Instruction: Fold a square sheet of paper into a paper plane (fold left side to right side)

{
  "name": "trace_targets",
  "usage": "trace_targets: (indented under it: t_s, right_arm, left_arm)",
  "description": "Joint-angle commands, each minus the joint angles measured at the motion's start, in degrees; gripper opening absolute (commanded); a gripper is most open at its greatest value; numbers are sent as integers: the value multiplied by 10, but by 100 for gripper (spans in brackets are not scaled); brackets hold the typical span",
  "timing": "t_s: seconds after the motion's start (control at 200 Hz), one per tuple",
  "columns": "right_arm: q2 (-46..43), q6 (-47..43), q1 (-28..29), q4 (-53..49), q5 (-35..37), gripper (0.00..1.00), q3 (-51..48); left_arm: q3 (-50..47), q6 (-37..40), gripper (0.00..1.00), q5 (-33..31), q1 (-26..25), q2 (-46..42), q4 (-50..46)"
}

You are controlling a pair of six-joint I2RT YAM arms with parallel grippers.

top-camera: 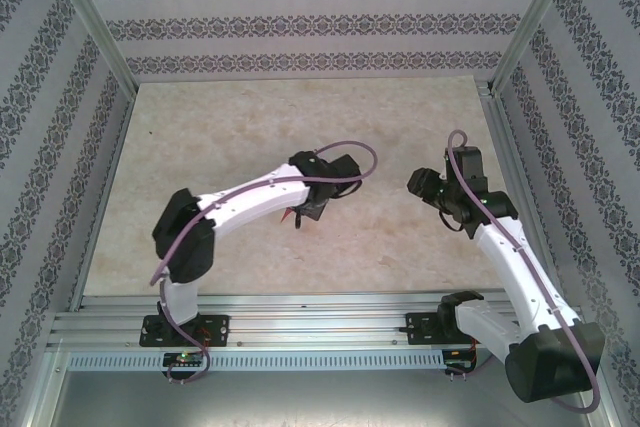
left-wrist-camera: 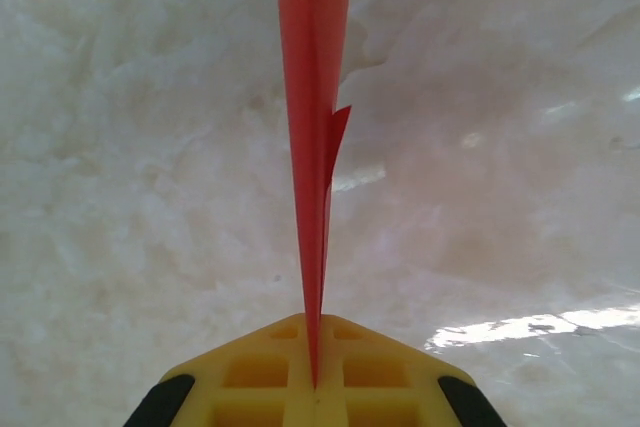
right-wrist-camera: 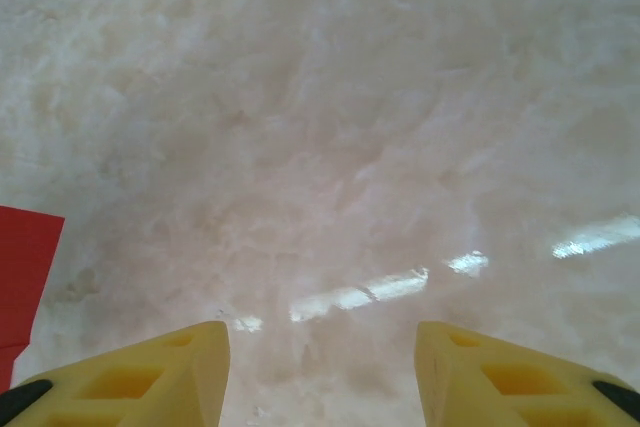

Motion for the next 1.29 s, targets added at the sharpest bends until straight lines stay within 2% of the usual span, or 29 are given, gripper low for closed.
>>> trace_targets:
  t_s: [0.0, 0.16, 0.275, 0.46, 0.515, 0.649, 0.739, 0.944, 1.079, 1.289]
  right_arm:
    - [-25, -13, -14, -32, 18, 52, -25]
    - [-41, -13, -28, -33, -3, 52, -53]
    - [-47, -14, -32, -34, -16, 52, -66]
    - [-48, -16, -33, -27, -41, 56, -77]
    - [-47, -13, -33, -15, -60, 56, -79]
    - [-36, 20, -29, 57, -135, 53, -94]
    - [-10, 65, -4, 136, -175, 50, -108]
    - [135, 127, 142, 290, -144, 50, -67]
    - [266, 124, 203, 328, -122, 50, 13]
    - [431, 123, 227, 372, -138, 49, 120]
  left_arm:
    - [75, -47, 0, -92, -22, 59, -145]
    - [145, -42, 5, -60, -29, 165, -158]
    - [195, -21, 14, -17, -28, 216, -147]
    - [216, 24, 40, 127, -20, 195, -50]
    - [205, 33, 43, 175, -9, 169, -13]
    - [116, 37, 50, 267, 40, 68, 90]
    - [29, 36, 54, 307, 87, -11, 157]
    - [-190, -1, 62, 445, 231, -159, 345]
    - [-279, -17, 66, 493, 293, -189, 408]
    - [-357, -43, 68, 546, 329, -188, 486]
